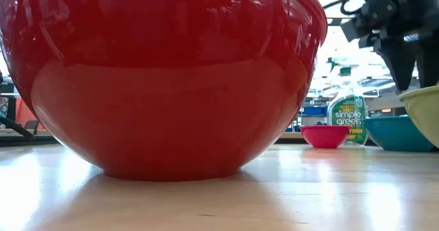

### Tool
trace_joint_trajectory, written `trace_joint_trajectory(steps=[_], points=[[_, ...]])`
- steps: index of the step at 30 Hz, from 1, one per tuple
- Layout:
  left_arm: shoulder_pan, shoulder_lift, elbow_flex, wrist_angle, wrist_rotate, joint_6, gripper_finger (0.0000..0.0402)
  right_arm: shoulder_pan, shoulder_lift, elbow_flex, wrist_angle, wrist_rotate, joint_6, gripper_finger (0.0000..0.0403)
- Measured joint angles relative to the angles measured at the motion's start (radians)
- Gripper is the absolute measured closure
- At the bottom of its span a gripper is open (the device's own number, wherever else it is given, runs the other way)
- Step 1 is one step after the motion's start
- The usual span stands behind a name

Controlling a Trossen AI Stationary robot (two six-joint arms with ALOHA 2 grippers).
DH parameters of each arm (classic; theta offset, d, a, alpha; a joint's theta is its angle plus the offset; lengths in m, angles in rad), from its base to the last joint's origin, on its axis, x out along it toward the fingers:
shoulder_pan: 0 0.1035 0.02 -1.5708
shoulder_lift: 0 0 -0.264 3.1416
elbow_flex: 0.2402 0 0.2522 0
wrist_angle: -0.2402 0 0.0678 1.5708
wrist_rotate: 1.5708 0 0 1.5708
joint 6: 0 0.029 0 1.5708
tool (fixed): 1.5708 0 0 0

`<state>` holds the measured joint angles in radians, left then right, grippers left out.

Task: Nest bowls inside each other
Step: Stack the green bowl into the orange bowl

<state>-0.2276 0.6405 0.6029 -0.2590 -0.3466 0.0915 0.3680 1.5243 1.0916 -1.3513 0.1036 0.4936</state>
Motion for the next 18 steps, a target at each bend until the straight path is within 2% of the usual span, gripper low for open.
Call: trace_joint_trajectory(steps=[10, 14, 18], points=[[0.000, -0.001, 0.000, 0.001, 0.000, 0.002, 0.0205, -0.055, 0.055, -0.100, 0.131, -0.049, -0.111, 0.0212], [0.000, 0.000, 0.000, -0.007, 0.000, 0.006, 0.0205, -0.058, 0.062, -0.133, 0.187, -0.069, -0.132, 0.0246], [-0.011, -0.020, 0.000, -0.009, 0.025, 0.054, 0.0205, -0.058, 0.061, -0.141, 0.204, -0.089, -0.135, 0.0296]])
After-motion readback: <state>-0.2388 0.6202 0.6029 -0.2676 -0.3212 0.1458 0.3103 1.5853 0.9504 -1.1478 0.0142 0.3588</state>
